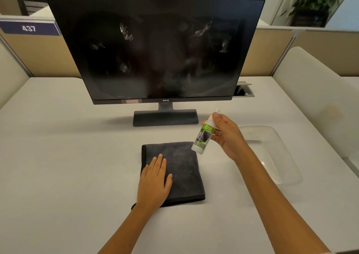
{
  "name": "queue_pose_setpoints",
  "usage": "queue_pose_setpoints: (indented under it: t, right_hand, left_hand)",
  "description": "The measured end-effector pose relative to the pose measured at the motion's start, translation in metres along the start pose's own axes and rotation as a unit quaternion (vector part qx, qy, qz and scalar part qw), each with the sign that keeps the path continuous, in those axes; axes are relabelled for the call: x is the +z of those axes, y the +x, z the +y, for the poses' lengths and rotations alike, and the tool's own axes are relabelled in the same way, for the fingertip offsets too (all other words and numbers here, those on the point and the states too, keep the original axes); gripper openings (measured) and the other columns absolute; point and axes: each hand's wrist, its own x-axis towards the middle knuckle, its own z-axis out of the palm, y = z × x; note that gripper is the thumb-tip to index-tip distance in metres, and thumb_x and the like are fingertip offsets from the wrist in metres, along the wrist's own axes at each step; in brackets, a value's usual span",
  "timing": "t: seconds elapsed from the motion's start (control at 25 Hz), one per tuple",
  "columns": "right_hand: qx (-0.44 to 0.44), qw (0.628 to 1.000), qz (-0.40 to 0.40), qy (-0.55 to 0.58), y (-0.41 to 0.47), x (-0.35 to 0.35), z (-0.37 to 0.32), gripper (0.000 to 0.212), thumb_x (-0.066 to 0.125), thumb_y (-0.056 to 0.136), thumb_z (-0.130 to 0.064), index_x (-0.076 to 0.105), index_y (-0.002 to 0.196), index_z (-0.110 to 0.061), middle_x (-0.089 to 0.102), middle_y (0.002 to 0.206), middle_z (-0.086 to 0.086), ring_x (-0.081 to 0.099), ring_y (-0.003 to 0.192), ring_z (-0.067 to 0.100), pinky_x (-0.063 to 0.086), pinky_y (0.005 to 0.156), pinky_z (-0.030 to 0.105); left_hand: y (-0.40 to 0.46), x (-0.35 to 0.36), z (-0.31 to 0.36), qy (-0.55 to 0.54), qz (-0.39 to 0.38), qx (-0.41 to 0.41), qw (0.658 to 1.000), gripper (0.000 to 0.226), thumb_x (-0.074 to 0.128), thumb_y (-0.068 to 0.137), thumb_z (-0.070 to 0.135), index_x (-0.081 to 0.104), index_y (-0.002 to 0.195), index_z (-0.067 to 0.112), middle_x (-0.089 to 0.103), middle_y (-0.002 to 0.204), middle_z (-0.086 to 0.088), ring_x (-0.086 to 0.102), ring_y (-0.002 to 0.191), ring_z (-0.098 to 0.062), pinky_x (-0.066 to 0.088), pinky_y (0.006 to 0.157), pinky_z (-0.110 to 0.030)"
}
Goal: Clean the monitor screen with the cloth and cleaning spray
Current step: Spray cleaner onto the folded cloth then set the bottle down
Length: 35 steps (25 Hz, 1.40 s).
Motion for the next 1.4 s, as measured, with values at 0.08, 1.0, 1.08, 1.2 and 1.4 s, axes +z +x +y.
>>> queue_pose_setpoints:
  t: [0.08,1.0,1.08,1.2,1.4]
  right_hand:
    - [0.016,0.998,-0.025,0.048,-0.001,0.012,0.006,0.022,0.054,0.085,-0.037,0.06,0.099,-0.023,0.07,0.093,0.002,0.07,0.08,0.015,0.057,0.064,0.027]
    - [0.157,0.944,-0.131,0.259,-0.02,0.024,0.075,0.035,0.047,0.081,-0.053,0.054,0.091,-0.021,0.06,0.062,0.002,0.054,0.043,0.012,0.052,0.046,0.021]
    - [0.169,0.947,-0.115,0.248,-0.019,0.023,0.079,0.034,0.047,0.082,-0.051,0.054,0.096,-0.021,0.059,0.063,0.003,0.054,0.045,0.012,0.052,0.048,0.022]
    - [0.194,0.938,-0.11,0.265,-0.019,0.021,0.082,0.03,0.049,0.084,-0.042,0.056,0.103,-0.019,0.06,0.071,0.006,0.056,0.055,0.015,0.054,0.057,0.029]
    - [0.204,0.939,-0.111,0.256,-0.019,0.017,0.085,0.032,0.041,0.09,-0.031,0.053,0.116,-0.018,0.06,0.083,0.008,0.058,0.067,0.02,0.056,0.064,0.036]
  left_hand:
    - [0.0,0.0,0.0,0.0,-0.001,-0.001,1.0,0.061,0.026,0.094,0.05,0.017,0.146,0.021,0.017,0.156,0.002,0.013,0.144,-0.019,0.003,0.114,-0.032]
    - [0.0,0.001,-0.001,-0.002,0.013,0.002,1.0,0.06,0.027,0.093,0.05,0.024,0.145,0.021,0.023,0.154,0.001,0.019,0.142,-0.019,0.007,0.113,-0.033]
    - [0.0,0.0,-0.001,-0.004,0.014,0.001,1.0,0.059,0.028,0.093,0.049,0.025,0.144,0.02,0.025,0.154,0.0,0.02,0.142,-0.02,0.007,0.112,-0.033]
    - [0.001,0.0,-0.001,-0.008,0.012,-0.002,1.0,0.06,0.028,0.093,0.05,0.025,0.145,0.021,0.024,0.154,0.0,0.02,0.142,-0.02,0.007,0.113,-0.034]
    - [0.002,0.002,-0.002,-0.004,0.008,-0.003,1.0,0.06,0.025,0.092,0.051,0.022,0.145,0.022,0.021,0.155,0.002,0.017,0.143,-0.019,0.005,0.113,-0.033]
